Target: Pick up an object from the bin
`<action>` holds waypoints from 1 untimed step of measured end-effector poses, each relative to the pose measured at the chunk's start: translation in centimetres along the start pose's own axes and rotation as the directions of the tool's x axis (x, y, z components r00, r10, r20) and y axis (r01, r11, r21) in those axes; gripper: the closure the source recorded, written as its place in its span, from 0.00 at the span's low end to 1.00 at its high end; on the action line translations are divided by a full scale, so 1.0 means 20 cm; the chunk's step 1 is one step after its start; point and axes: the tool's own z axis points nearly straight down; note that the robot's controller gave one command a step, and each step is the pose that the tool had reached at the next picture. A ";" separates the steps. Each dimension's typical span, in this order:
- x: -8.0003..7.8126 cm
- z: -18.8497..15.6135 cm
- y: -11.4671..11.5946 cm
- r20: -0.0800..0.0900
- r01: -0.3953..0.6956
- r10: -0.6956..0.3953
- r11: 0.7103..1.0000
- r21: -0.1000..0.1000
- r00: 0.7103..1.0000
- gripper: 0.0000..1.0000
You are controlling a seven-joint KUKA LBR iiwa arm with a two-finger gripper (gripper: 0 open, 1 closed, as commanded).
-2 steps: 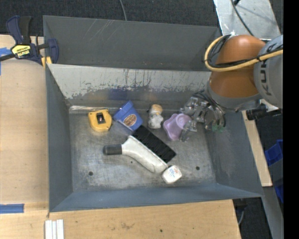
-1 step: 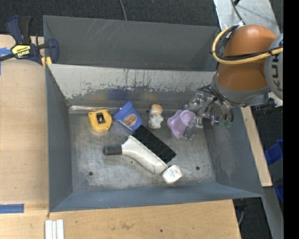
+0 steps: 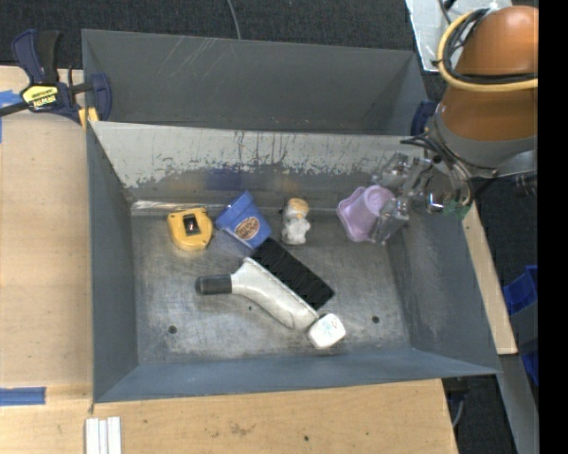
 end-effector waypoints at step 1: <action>0.05 -0.15 -0.04 0.008 0.113 -0.113 0.994 0.001 0.994 1.00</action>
Offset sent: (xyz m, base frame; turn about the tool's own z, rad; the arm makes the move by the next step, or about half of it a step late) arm -0.0244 0.0047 -0.0046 -0.2496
